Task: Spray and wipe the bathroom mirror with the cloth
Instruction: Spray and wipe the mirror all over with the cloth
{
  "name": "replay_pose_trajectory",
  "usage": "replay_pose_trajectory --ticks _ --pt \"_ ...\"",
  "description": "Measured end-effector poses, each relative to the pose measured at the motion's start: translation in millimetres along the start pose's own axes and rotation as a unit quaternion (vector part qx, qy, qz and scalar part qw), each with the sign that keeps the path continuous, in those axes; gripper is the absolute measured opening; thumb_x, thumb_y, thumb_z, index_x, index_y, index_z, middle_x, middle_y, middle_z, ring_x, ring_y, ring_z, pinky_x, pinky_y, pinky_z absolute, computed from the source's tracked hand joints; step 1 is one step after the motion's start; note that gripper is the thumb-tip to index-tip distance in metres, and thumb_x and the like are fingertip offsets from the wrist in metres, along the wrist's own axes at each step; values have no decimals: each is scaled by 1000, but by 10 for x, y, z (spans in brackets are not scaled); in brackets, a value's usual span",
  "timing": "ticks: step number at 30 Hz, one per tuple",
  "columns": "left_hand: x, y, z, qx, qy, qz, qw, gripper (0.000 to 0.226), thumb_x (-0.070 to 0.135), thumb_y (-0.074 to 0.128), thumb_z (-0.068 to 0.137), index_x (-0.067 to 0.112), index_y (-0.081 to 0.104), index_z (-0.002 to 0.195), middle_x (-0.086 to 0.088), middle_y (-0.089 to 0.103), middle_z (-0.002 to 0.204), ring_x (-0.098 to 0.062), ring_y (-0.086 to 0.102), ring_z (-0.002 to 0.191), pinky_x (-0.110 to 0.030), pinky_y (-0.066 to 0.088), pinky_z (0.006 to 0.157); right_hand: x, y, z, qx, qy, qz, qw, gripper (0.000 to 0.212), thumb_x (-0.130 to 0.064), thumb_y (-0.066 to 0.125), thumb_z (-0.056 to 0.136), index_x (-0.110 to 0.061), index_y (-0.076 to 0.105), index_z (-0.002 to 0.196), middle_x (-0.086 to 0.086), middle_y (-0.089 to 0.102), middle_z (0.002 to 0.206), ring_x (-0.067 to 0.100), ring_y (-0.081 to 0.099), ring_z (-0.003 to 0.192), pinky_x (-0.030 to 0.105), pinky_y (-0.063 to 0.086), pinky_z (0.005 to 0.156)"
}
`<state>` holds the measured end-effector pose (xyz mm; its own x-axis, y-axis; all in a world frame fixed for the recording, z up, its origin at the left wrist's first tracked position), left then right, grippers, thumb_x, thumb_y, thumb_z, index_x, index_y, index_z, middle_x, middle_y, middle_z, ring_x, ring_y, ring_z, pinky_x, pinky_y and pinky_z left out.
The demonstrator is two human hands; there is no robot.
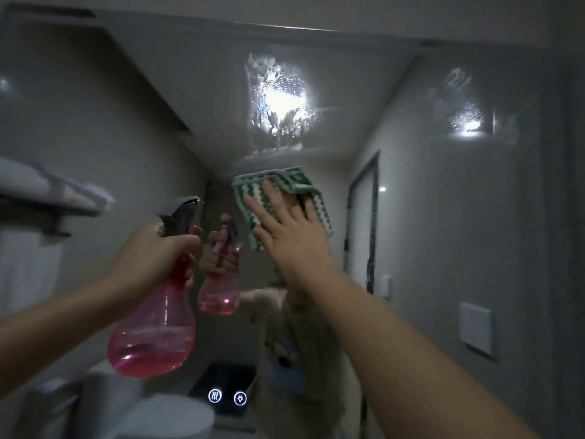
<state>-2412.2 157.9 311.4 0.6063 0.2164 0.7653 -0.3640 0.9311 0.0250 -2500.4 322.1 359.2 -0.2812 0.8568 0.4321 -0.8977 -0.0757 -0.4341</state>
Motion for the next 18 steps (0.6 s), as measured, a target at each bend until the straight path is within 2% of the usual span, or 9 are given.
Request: replay_pose_trajectory --ticks 5,9,12,15,18 --pt "172 484 -79 -23 0 -32 999 17 -12 51 78 -9 55 95 -7 39 35 -19 39 29 -20 36 34 827 -153 -413 18 87 2 996 54 -45 15 103 -42 -17 146 -7 -26 155 14 -11 146 39 -13 114" --pt "185 925 -200 -41 -27 -75 996 16 -14 48 80 0 56 78 -3 41 35 -14 38 28 -19 36 32 1306 -114 -827 22 135 4 991 52 -51 3 98 -43 -18 146 -11 -33 149 14 -16 145 41 -13 114" --pt "168 1237 -276 -58 -32 -84 994 25 -13 49 81 6 56 65 -4 44 36 -15 39 29 -20 37 33 1468 -53 -1057 26 156 10 987 56 -53 -5 91 -43 -20 144 -11 -31 151 14 -16 145 40 -13 113" --pt "125 1440 -333 -68 -26 -76 994 23 -11 52 78 7 56 63 -3 44 38 -16 39 31 -22 37 38 1482 -10 -1205 33 168 23 985 54 -52 -7 91 -41 -24 141 -9 -33 149 11 -22 142 36 -19 108" --pt "78 1519 -393 -75 -25 -65 995 22 -10 51 77 4 53 61 -5 44 38 -19 40 33 -23 37 40 1334 115 -1340 45 198 47 978 62 -51 -4 90 -33 -12 149 -1 -23 154 14 -24 141 40 -14 111"
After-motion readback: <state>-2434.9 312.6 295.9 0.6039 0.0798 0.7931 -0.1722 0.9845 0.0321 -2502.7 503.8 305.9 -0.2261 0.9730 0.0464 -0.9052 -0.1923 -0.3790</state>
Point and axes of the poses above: each hand's wrist, its own z-axis towards the middle knuckle, its own y-axis out of the palm, x = y × z, the point moved 5 cm from there along z, towards the middle knuckle
